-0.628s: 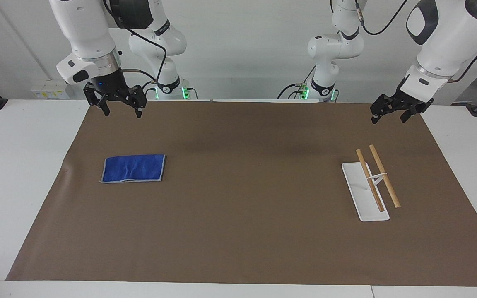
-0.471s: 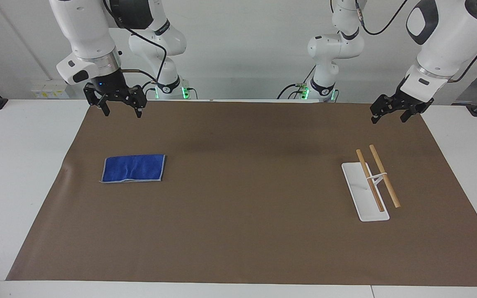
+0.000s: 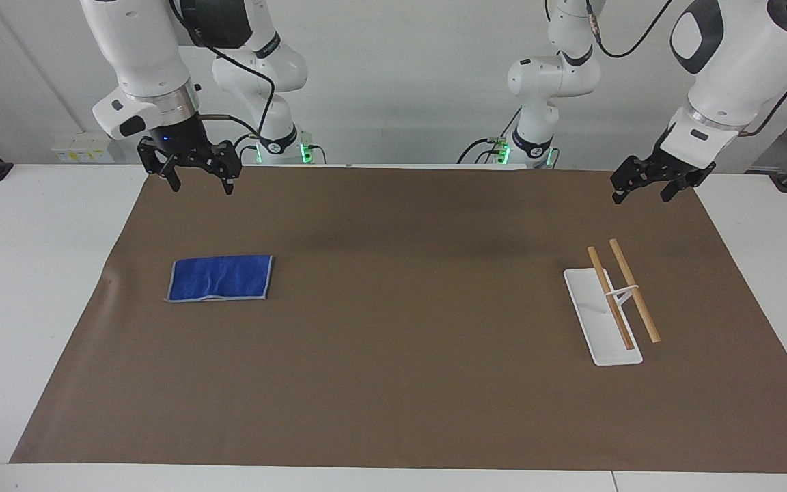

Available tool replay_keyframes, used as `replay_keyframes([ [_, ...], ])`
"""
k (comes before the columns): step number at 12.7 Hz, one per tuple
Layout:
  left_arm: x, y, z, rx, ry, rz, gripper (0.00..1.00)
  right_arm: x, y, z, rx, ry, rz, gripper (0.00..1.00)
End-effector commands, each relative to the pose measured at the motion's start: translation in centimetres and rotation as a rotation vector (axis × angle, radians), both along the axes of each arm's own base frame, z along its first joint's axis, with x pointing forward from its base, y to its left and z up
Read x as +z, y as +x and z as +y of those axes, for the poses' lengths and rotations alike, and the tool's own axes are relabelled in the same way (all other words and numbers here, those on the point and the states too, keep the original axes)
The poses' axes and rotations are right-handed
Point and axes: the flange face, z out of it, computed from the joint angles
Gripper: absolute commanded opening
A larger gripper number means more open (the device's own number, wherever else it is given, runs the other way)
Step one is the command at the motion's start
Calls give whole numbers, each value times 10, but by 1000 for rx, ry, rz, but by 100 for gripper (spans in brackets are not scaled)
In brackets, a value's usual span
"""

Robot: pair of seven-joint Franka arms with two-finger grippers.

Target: Right arm passes towel to left arm to hang

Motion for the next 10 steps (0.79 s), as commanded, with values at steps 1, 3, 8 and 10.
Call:
replay_keyframes([
  [1, 1, -10, 3, -4, 6, 7, 100, 1, 0, -8, 17, 2, -30, 100],
  [3, 1, -10, 3, -2, 6, 7, 100, -15, 5, -20, 16, 1, -51, 100],
  [8, 1, -10, 2, -4, 6, 7, 100, -91, 13, -37, 31, 0, -81, 100],
  [10, 1, -10, 1, -5, 6, 7, 100, -125, 11, -37, 33, 1, -77, 100],
])
